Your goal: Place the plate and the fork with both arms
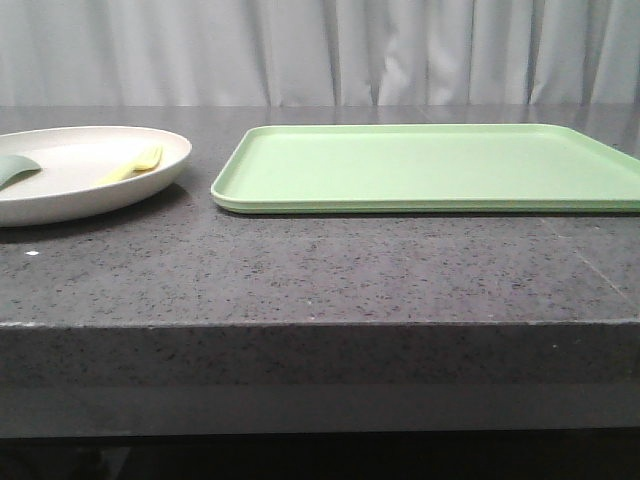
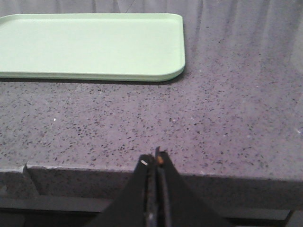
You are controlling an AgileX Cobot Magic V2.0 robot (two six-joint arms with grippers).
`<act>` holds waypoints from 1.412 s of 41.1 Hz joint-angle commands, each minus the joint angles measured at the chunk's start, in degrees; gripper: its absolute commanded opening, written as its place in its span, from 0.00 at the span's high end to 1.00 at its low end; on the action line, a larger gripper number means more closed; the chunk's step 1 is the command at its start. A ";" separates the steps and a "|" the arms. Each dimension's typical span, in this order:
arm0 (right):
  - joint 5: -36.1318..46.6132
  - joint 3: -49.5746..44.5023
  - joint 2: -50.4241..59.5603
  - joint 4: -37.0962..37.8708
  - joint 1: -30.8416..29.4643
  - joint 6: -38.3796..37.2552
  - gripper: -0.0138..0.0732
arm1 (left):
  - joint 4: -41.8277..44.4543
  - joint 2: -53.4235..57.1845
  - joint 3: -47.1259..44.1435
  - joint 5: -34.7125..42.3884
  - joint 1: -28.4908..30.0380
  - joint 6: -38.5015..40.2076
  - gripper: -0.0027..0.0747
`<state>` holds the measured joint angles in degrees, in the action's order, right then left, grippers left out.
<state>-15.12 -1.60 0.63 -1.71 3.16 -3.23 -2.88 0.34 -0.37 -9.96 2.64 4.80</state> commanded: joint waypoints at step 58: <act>8.02 0.30 1.02 0.42 -0.07 0.74 0.98 | -0.37 1.19 -0.12 12.70 0.16 -0.14 0.99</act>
<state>-13.75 -1.60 0.63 -1.71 3.16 -3.23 -2.88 0.34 -0.37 -4.71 2.64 4.80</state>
